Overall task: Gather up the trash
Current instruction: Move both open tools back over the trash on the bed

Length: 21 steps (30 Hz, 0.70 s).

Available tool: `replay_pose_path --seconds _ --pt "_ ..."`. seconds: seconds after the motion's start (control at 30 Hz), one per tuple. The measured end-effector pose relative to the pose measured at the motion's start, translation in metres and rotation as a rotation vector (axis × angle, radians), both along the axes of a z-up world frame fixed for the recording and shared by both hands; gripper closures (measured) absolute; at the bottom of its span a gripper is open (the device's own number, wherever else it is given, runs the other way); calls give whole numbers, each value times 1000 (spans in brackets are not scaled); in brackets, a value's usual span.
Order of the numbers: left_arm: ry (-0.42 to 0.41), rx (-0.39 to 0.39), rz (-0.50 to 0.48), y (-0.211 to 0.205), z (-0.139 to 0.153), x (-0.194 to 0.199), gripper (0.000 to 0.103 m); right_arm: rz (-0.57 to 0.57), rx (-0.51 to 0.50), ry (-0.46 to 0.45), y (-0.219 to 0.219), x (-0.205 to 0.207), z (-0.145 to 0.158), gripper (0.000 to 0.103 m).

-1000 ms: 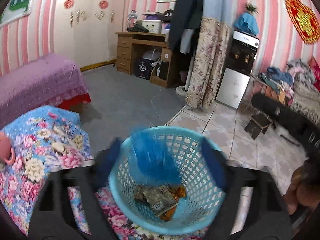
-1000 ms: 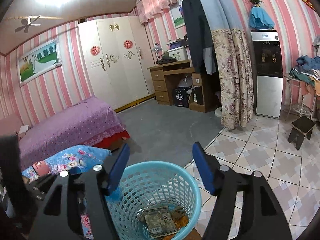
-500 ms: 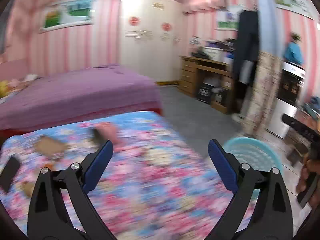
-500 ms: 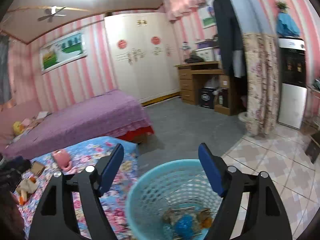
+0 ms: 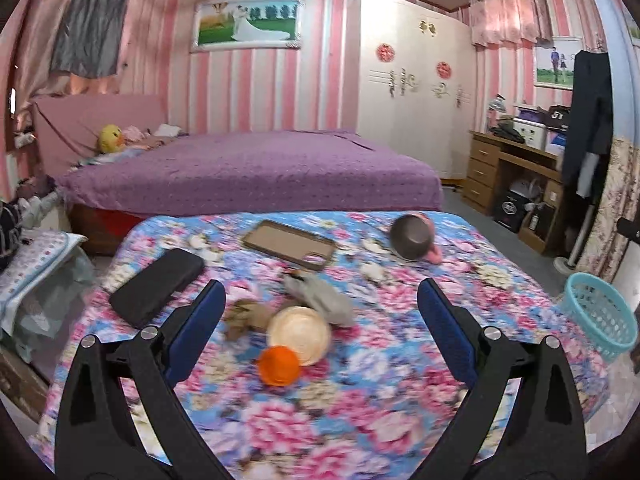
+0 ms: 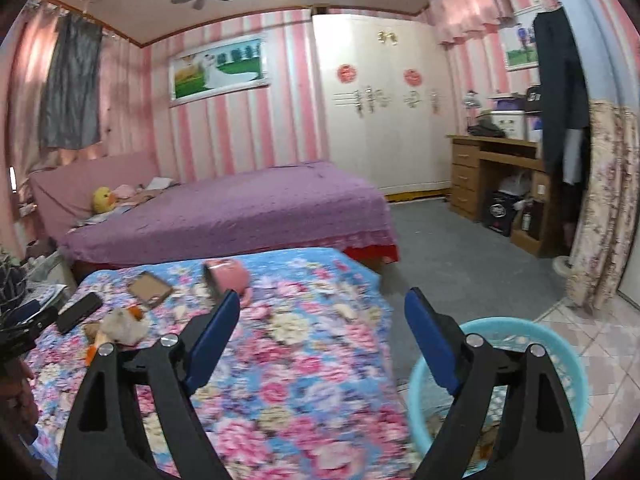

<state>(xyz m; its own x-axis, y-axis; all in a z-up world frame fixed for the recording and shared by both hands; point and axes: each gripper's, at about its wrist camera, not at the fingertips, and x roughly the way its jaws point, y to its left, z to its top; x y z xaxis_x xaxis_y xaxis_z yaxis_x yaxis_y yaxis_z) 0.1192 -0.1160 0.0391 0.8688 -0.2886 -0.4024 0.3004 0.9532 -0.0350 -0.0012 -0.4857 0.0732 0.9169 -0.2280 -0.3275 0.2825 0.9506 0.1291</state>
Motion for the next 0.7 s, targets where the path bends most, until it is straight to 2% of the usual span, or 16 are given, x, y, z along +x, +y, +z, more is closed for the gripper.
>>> replay_pose_path --seconds 0.23,0.33,0.5,0.6,0.7 --pt "2 5 6 21 3 -19 9 63 -28 12 39 1 0 20" --pt "-28 44 1 19 6 -31 9 91 -50 11 50 -3 1 20" --pt "-9 12 15 17 14 -42 9 116 -17 -21 42 -12 6 20" --pt "-9 40 25 8 30 -56 10 117 29 -37 32 -22 6 20" --pt "-56 91 7 -10 50 -76 9 98 70 -44 20 -32 6 20"
